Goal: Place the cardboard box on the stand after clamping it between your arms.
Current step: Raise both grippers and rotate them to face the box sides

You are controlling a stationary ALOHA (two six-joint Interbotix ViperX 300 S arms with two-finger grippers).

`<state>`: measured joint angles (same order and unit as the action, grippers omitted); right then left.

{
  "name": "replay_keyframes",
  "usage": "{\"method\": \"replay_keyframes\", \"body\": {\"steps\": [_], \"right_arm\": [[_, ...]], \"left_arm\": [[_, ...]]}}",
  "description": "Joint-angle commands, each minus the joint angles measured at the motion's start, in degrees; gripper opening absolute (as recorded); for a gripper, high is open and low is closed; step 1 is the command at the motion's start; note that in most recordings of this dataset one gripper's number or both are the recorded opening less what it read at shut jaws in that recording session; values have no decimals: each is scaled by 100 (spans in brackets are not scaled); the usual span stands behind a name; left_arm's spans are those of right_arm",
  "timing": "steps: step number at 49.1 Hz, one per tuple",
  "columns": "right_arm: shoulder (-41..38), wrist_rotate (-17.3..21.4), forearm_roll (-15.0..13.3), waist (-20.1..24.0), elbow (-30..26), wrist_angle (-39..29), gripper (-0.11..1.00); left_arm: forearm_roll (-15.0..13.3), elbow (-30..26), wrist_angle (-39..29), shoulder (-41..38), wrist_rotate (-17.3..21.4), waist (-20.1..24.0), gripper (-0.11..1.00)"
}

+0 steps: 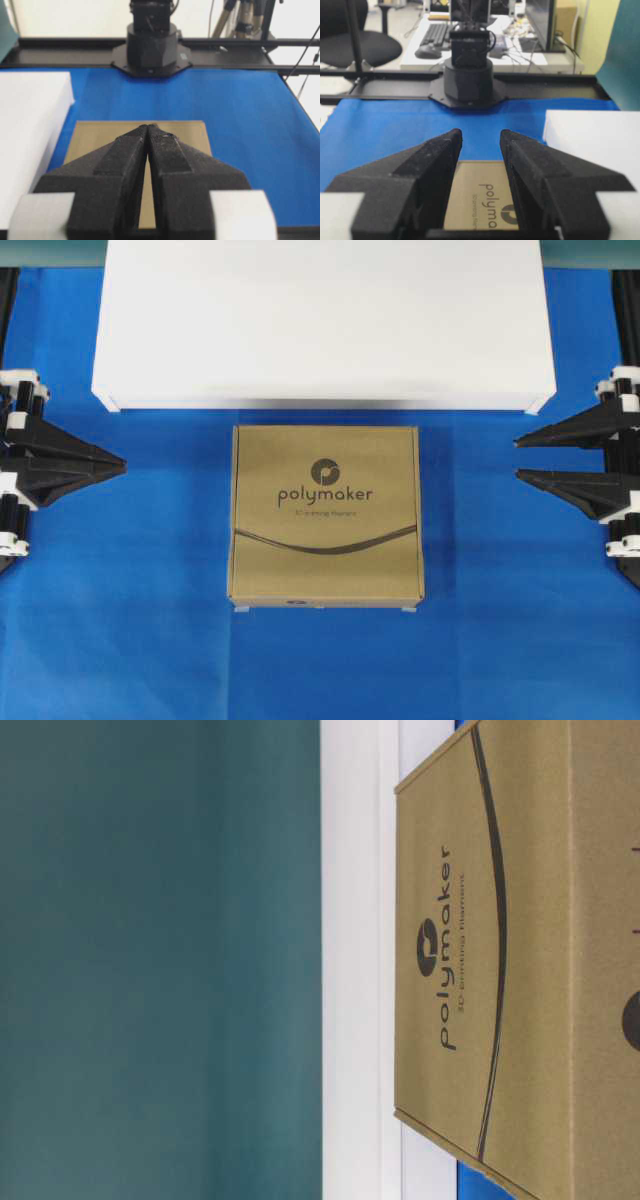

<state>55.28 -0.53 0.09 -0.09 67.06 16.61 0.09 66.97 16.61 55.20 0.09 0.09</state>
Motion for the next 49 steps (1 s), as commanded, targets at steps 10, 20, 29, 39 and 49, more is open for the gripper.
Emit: {"method": "replay_keyframes", "body": {"steps": [10,20,29,39,49], "right_arm": [[-237,246,220,-70,-387,-1213,5],[-316,413,220,-70,-949,-3129,2],[-378,439,220,-70,-1301,-4852,2],[-668,624,220,-70,-1459,-6275,2],[-738,694,237,-70,-1477,-6952,3]], "left_arm": [[237,-466,-984,-272,-264,-26,0],[237,-896,-2909,-519,-246,35,0],[255,-1450,-4096,-659,-220,62,0],[264,-1696,-5089,-888,-220,70,0],[264,-1696,-5194,-1090,-193,62,0]]}}
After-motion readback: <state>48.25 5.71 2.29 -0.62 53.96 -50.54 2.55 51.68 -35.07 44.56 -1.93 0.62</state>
